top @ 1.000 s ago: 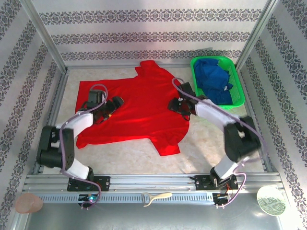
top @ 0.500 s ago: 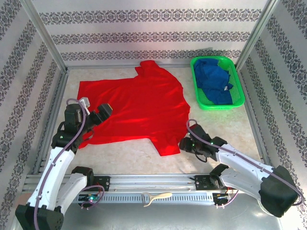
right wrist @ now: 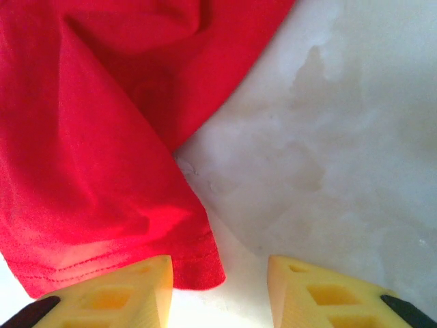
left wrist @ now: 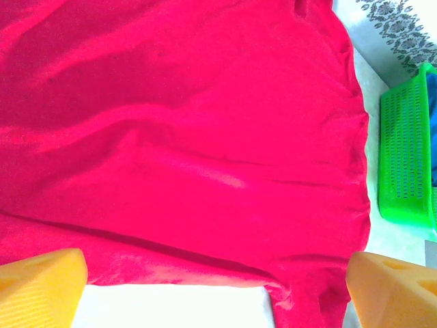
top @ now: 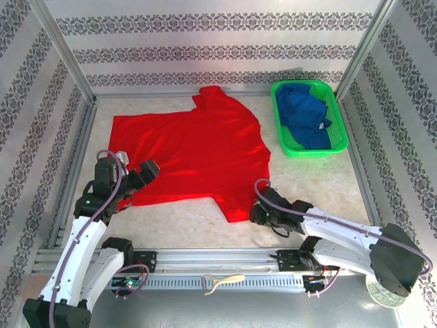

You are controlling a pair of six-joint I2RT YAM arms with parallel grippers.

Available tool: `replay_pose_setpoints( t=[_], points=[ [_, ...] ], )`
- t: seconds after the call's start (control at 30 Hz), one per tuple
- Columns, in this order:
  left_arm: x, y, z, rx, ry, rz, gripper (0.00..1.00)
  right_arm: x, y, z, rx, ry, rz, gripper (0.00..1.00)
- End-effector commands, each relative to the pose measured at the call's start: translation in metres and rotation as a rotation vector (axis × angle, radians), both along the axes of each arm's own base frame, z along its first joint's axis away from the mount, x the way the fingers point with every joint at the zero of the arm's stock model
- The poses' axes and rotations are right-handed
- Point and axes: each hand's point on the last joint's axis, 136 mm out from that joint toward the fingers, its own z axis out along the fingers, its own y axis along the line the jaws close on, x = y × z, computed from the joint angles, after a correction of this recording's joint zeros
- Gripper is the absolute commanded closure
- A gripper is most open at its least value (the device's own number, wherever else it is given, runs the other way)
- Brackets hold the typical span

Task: Fold the inside-out t-shirt

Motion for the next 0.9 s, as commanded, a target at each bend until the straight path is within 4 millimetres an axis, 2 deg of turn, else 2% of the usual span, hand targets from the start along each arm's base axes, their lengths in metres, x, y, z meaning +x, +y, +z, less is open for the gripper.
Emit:
replay_pose_setpoints(
  t=[0.0, 0.13, 0.2, 0.37, 0.5, 0.53, 0.7, 0.87],
  points=[
    [-0.006, 0.002, -0.007, 0.0, 0.023, 0.007, 0.02, 0.007, 0.002, 0.0, -0.001, -0.025, -0.03, 0.6],
    [-0.007, 0.003, -0.011, 0.003, 0.031, 0.005, 0.02, 0.01, 0.01, -0.001, 0.015, -0.018, -0.021, 0.63],
    [-0.008, 0.003, -0.013, 0.003, 0.036, 0.007, 0.02, 0.009, 0.014, -0.002, 0.021, -0.008, -0.01, 0.67],
    [-0.01, 0.004, -0.019, 0.0, 0.051, 0.017, 0.02, 0.004, 0.017, -0.004, 0.051, 0.01, -0.002, 1.0],
    [-0.017, 0.016, -0.023, 0.048, 0.086, 0.061, 0.01, -0.006, 0.012, 0.004, 0.094, 0.012, -0.026, 1.0],
    [-0.02, 0.023, -0.024, 0.078, 0.104, 0.083, 0.0, -0.015, 0.004, -0.003, 0.086, 0.028, -0.034, 1.0],
    [-0.043, 0.064, -0.035, 0.228, 0.199, 0.23, 0.01, -0.035, -0.017, -0.009, 0.116, 0.057, -0.097, 1.0],
    [-0.055, 0.098, -0.045, 0.261, 0.251, 0.453, 0.01, -0.044, -0.031, -0.013, 0.117, 0.063, -0.139, 1.0]
  ],
)
